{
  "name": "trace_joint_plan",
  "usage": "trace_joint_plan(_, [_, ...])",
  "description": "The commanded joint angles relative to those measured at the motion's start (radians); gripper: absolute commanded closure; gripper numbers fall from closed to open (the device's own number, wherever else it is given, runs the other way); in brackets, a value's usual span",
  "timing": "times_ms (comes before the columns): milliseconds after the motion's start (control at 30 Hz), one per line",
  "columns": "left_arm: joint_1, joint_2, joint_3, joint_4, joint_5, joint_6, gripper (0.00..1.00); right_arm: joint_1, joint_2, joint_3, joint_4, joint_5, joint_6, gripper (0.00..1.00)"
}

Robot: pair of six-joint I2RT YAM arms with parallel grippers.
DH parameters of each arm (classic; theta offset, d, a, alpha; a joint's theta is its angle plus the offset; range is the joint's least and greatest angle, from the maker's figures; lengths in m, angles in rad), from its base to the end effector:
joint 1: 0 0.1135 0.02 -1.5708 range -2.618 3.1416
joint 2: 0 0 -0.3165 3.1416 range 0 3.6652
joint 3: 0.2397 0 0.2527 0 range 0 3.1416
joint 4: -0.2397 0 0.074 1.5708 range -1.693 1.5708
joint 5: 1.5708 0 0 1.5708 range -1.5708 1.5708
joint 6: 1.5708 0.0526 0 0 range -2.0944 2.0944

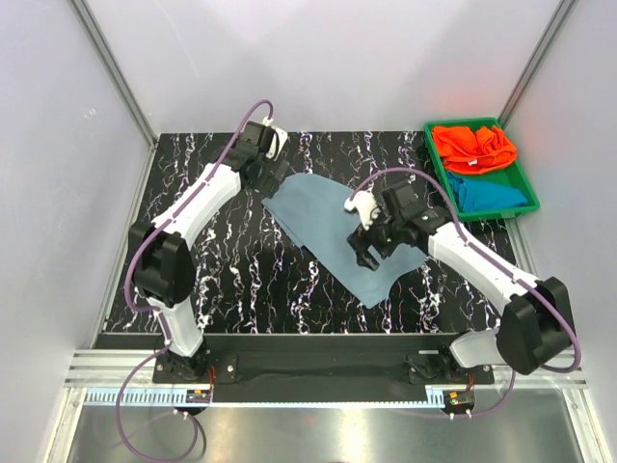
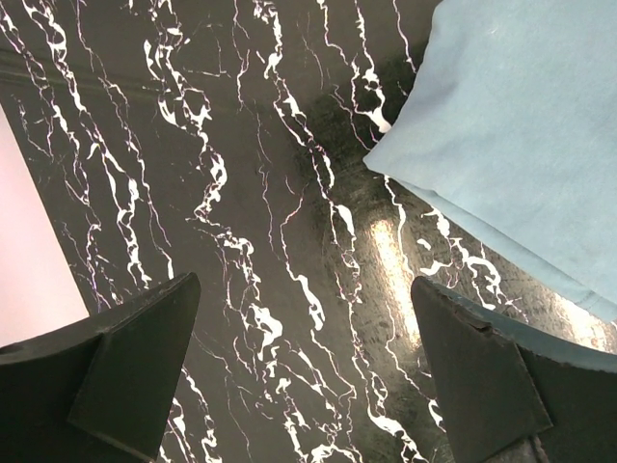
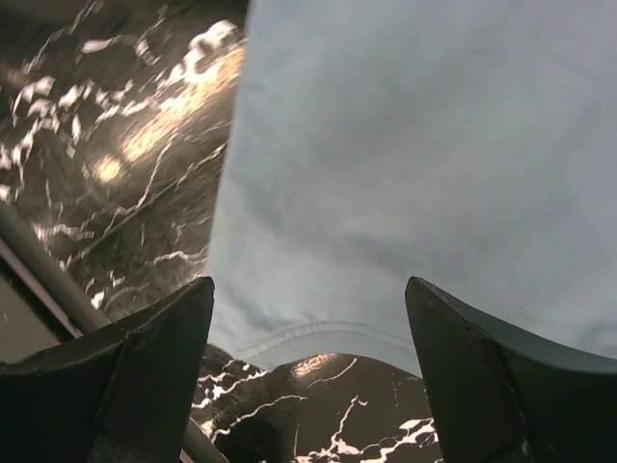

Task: Fold and stack the t-shirts
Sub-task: Flatten the tshirt out

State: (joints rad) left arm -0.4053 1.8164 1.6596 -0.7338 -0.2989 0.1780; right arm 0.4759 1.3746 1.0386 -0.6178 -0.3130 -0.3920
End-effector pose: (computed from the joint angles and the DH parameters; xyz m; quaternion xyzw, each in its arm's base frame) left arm 0.3985 -0.1541 0.3448 0.2205 0.9071 0.1020 0.3437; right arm 0.2429 0.1434 0.2985 -0.4386 0.8340 0.1609 0.2934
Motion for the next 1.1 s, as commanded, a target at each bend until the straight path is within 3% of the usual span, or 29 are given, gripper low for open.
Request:
trace_joint_plan(0, [0.000, -0.037, -0.015, 0.053, -0.022, -0.006, 0.01, 0.078, 0.018, -0.025, -0.074, 0.003, -0.171, 0.13])
trace_joint_plan(233, [0.000, -0.052, -0.027, 0.054, -0.019, -0.014, 0.01, 0.144, 0.070, -0.054, -0.196, 0.014, -0.318, 0.15])
trace_joint_plan(633, [0.000, -0.057, -0.026, 0.037, -0.008, -0.022, 0.01, 0.217, 0.130, -0.009, -0.310, 0.009, -0.435, 0.16])
trace_joint_plan(800, [0.000, -0.051, -0.023, 0.039, -0.003, -0.008, 0.01, 0.295, 0.095, -0.058, -0.298, 0.047, -0.455, 0.16])
trace_joint_plan(1067, [0.002, -0.043, -0.014, 0.063, -0.009, -0.008, 0.01, 0.380, 0.092, -0.195, -0.142, 0.201, -0.492, 0.19])
